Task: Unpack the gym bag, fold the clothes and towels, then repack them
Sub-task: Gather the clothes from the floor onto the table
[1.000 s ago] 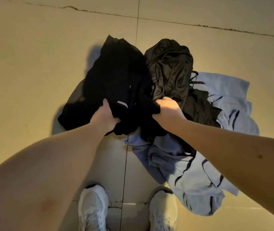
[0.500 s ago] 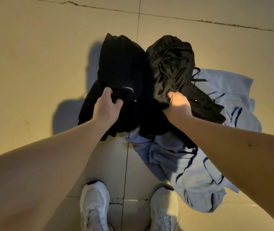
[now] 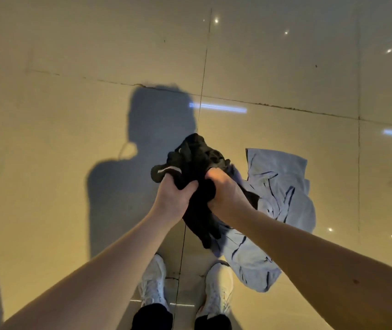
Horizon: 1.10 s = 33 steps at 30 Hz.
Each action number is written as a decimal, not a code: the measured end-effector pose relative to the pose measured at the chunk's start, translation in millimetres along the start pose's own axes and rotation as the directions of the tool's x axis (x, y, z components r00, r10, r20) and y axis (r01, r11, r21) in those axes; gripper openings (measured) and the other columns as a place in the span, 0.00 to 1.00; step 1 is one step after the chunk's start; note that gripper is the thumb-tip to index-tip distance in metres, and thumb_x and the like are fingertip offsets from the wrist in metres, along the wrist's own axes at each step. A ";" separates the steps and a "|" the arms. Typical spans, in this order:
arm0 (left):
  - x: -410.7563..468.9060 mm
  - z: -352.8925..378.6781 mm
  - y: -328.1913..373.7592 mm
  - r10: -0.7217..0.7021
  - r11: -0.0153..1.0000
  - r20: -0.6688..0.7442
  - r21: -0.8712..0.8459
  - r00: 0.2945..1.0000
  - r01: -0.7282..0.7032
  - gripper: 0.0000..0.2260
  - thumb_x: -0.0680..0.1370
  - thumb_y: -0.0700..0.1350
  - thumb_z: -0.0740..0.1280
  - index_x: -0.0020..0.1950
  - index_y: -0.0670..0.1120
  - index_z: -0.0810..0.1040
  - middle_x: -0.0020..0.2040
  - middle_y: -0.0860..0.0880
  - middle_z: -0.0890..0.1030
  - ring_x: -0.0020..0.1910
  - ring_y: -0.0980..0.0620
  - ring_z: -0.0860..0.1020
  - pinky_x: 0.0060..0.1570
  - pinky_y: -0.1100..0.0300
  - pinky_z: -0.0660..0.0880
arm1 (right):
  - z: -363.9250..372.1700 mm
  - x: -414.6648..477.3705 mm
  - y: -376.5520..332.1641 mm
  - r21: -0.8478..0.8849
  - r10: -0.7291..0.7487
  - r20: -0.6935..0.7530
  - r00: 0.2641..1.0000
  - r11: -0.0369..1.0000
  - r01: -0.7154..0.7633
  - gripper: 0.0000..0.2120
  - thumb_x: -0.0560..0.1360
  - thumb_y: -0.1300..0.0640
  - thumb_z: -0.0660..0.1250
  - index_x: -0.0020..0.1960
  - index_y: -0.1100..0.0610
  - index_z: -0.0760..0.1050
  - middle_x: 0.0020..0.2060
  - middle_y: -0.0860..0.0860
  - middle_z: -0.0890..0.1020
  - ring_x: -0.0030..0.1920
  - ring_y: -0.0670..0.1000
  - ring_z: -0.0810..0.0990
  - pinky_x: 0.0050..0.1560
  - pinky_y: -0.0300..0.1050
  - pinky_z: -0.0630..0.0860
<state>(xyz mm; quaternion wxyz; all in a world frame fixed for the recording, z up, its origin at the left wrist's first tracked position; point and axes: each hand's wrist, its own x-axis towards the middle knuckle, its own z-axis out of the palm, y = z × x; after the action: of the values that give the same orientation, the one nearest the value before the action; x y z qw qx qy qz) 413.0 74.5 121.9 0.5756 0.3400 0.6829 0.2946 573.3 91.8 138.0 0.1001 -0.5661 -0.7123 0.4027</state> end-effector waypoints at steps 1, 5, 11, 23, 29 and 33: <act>-18.2 -9.6 20.1 -0.002 1.000 -0.013 0.024 1.000 0.002 0.13 0.79 0.44 0.71 0.63 0.48 0.78 0.54 0.54 0.83 0.56 0.58 0.81 0.61 0.56 0.79 | -16.7 -8.4 -23.8 0.006 -0.008 0.007 1.000 1.000 0.008 0.18 0.71 0.69 0.72 0.59 0.60 0.75 0.48 0.49 0.77 0.50 0.48 0.76 0.53 0.30 0.72; -98.9 -53.5 109.5 0.014 0.999 -0.032 0.046 0.999 -0.013 0.09 0.80 0.42 0.70 0.59 0.51 0.79 0.53 0.55 0.83 0.54 0.60 0.79 0.53 0.68 0.76 | -90.3 -38.7 -131.6 0.109 0.085 0.252 0.964 0.987 -0.115 0.37 0.75 0.63 0.70 0.79 0.49 0.59 0.70 0.46 0.73 0.66 0.41 0.71 0.60 0.20 0.62; -230.6 -131.8 239.5 0.089 0.996 -0.104 0.013 0.991 -0.088 0.09 0.79 0.39 0.70 0.59 0.48 0.80 0.50 0.55 0.83 0.51 0.62 0.79 0.48 0.73 0.75 | -186.2 -90.7 -287.9 0.141 -0.018 0.322 0.947 0.990 -0.029 0.39 0.69 0.60 0.79 0.76 0.51 0.67 0.68 0.49 0.76 0.65 0.46 0.75 0.65 0.39 0.71; -439.6 -246.5 371.7 0.186 0.978 -0.501 0.010 0.845 -0.210 0.07 0.75 0.38 0.69 0.52 0.47 0.80 0.47 0.46 0.83 0.47 0.49 0.82 0.45 0.61 0.78 | -249.1 -153.6 -522.2 0.085 -0.396 0.358 0.846 0.916 0.393 0.17 0.71 0.63 0.74 0.55 0.45 0.81 0.47 0.40 0.81 0.47 0.39 0.81 0.45 0.28 0.75; -541.0 -311.7 391.2 0.210 0.942 -0.688 -0.048 0.695 -0.332 0.13 0.77 0.35 0.70 0.60 0.46 0.80 0.51 0.48 0.86 0.51 0.49 0.84 0.53 0.53 0.82 | -241.9 -189.2 -633.7 0.224 -0.644 0.375 0.667 0.761 0.609 0.24 0.66 0.69 0.78 0.61 0.56 0.81 0.53 0.49 0.85 0.53 0.45 0.83 0.55 0.31 0.76; -613.2 -371.9 389.8 0.204 0.951 -0.803 0.028 0.559 -0.307 0.12 0.74 0.44 0.73 0.57 0.46 0.80 0.51 0.48 0.85 0.51 0.47 0.83 0.56 0.45 0.81 | -219.8 -219.8 -721.9 0.247 -0.746 0.417 0.519 0.643 0.725 0.25 0.66 0.64 0.80 0.62 0.53 0.81 0.54 0.46 0.85 0.54 0.41 0.82 0.54 0.28 0.74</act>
<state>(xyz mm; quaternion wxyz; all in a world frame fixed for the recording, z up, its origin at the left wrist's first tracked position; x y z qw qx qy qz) 160.1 -190.2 851.5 0.1792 0.2338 0.7923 0.5343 255.4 -27.0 846.9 0.0915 -0.0900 -0.8760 0.4649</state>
